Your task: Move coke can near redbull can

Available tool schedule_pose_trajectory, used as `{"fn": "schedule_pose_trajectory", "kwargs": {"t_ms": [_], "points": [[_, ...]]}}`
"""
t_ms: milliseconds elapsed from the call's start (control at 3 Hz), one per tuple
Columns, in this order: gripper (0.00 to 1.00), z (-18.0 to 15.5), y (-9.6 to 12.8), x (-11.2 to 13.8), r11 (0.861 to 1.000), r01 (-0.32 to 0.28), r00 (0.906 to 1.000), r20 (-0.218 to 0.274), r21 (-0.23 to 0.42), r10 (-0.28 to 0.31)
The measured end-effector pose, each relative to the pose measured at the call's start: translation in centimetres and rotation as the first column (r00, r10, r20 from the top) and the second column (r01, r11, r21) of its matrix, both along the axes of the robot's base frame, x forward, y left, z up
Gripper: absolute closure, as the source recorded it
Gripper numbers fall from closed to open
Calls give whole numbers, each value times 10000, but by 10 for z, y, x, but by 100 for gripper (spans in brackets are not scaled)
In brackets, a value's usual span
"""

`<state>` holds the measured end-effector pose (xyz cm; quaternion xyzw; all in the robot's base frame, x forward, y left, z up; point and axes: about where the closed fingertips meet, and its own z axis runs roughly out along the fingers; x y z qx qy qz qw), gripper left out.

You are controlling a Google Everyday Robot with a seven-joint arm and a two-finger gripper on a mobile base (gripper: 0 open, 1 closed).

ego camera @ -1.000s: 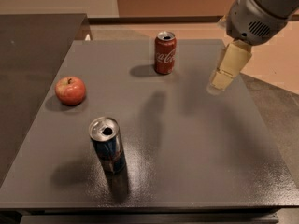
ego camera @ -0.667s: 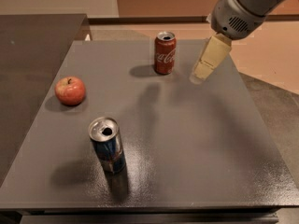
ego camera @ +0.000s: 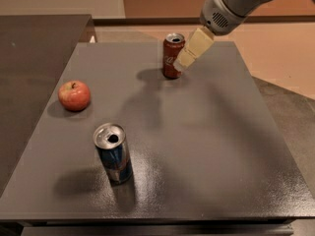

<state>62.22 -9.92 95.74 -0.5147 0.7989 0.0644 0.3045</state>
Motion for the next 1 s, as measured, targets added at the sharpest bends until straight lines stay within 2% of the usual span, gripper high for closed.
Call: {"fn": "schedule_pose_trajectory", "kwargs": {"t_ms": [667,1000], "points": [[0,-26,9,50,9901,928,9949,-483,1051,-881],[0,-36,17,62,9848,983,9939,-637,1433,-899]]}}
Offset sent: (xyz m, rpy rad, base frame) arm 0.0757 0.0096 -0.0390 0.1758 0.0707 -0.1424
